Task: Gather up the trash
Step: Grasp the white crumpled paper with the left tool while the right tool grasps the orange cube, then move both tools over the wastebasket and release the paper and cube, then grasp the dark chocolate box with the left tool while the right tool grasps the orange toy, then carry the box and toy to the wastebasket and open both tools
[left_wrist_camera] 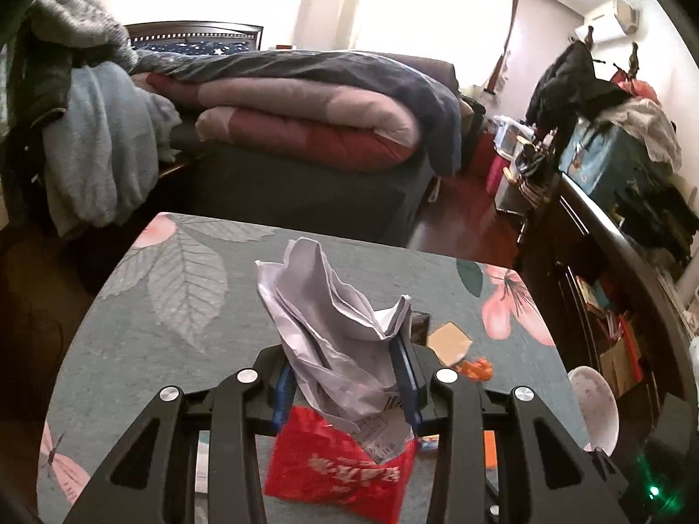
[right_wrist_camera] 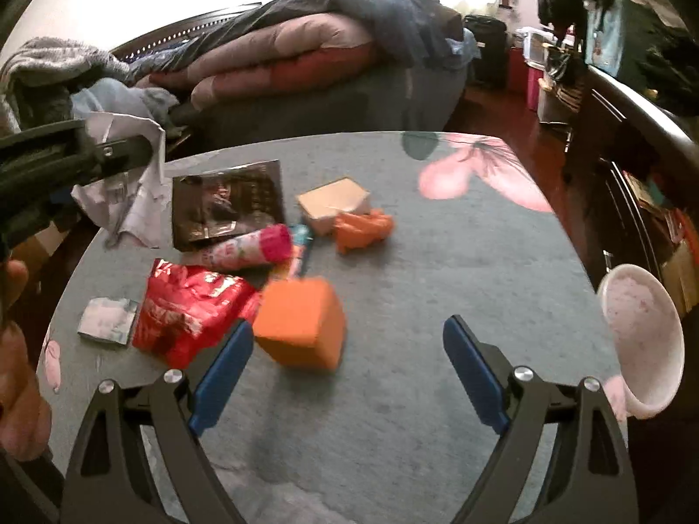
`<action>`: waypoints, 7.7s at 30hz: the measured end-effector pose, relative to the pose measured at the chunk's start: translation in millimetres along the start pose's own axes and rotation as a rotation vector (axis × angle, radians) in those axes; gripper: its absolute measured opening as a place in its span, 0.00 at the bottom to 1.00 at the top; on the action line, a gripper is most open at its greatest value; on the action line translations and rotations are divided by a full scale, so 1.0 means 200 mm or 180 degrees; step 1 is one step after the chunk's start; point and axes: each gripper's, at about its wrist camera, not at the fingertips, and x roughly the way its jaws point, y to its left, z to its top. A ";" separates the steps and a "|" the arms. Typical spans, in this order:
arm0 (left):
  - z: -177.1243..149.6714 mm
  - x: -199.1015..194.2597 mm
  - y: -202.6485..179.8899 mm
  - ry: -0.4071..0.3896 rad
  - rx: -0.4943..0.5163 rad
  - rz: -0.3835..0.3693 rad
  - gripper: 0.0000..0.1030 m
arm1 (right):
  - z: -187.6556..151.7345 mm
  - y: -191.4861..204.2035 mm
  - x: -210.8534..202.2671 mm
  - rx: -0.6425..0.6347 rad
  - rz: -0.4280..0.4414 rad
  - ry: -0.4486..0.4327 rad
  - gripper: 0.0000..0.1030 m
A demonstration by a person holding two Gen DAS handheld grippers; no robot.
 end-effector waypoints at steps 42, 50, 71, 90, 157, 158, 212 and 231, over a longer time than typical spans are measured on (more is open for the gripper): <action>-0.04 -0.26 -0.23 -0.0128 0.0222 -0.0297 0.38 | -0.11 -0.22 -0.34 0.0093 -0.0025 -0.0244 0.51; -0.07 -0.27 -0.51 -0.0116 0.0493 -0.0540 0.38 | -0.17 -0.48 -0.46 0.0381 -0.0165 -0.0367 0.51; -0.27 -0.13 -1.34 0.0121 0.1285 -0.1307 0.38 | -0.42 -1.26 -0.64 0.1273 -0.0746 -0.0527 0.51; -0.42 0.27 -1.91 0.0633 0.1598 -0.1732 0.38 | -0.51 -1.79 -0.48 0.1740 -0.1216 -0.0481 0.51; 0.01 0.38 -0.34 0.0345 0.0184 0.0850 0.96 | -0.12 -0.44 -0.37 -0.0006 -0.0444 -0.0459 0.89; 0.02 0.41 -0.33 0.0369 0.0186 0.0844 0.96 | -0.11 -0.42 -0.35 -0.0034 -0.0430 -0.0455 0.89; 0.08 0.07 -0.01 0.0085 -0.0021 0.0582 0.85 | 0.21 -0.18 0.17 -0.0125 -0.0208 0.0079 0.40; -0.02 -0.11 -0.49 -0.0005 0.0364 0.0203 0.85 | -0.11 -0.61 -0.34 0.0423 -0.0231 -0.0251 0.40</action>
